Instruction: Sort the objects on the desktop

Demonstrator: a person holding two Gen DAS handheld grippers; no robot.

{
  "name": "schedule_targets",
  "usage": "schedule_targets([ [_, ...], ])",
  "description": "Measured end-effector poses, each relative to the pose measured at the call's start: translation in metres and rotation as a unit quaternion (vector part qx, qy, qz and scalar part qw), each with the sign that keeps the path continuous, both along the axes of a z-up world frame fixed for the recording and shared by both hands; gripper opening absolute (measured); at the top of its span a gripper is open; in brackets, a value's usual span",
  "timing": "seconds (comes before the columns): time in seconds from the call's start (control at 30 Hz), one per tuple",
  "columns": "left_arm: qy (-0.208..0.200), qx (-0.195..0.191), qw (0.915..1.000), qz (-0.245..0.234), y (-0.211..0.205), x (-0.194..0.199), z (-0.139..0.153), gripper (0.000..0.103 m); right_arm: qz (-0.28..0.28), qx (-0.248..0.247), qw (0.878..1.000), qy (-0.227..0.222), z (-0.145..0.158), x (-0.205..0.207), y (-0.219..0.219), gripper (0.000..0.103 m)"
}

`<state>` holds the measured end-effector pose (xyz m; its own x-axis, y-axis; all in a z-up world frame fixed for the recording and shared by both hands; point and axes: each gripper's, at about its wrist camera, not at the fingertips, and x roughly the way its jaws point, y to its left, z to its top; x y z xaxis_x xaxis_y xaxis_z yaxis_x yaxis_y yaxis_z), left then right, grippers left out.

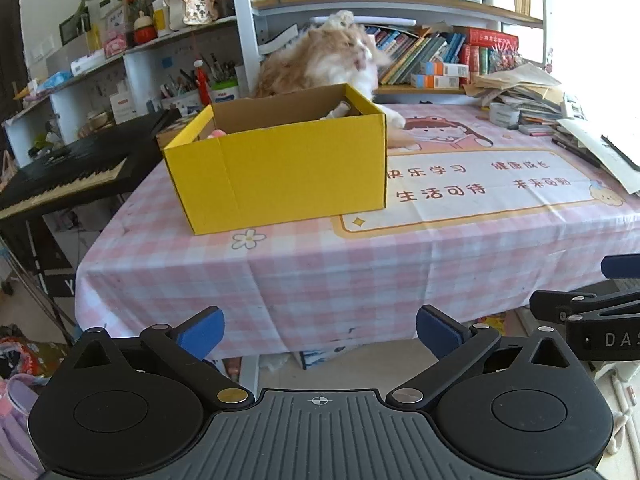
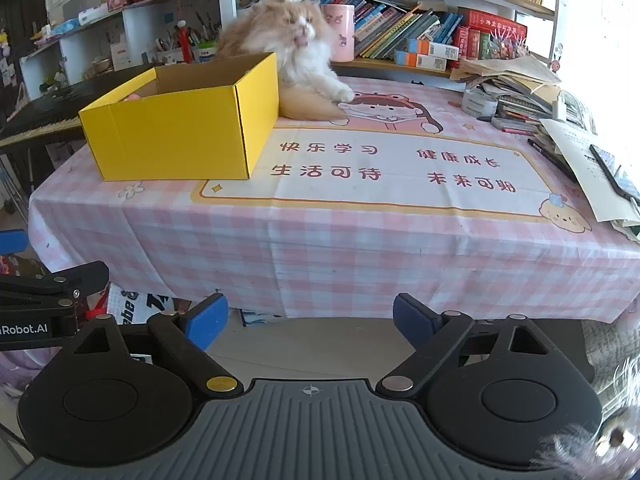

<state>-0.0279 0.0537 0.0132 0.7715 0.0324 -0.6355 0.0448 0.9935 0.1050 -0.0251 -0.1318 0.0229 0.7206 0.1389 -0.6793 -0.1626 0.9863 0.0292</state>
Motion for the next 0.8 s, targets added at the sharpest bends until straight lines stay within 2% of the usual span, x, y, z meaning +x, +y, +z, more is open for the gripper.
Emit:
schedule_targets([
  [0.8,0.011,0.002,0.9999,-0.010,-0.0055,0.0059,-0.0006,0.103,0.007,-0.011,1.000,0.013,-0.0022,0.0058,0.0000,0.093],
])
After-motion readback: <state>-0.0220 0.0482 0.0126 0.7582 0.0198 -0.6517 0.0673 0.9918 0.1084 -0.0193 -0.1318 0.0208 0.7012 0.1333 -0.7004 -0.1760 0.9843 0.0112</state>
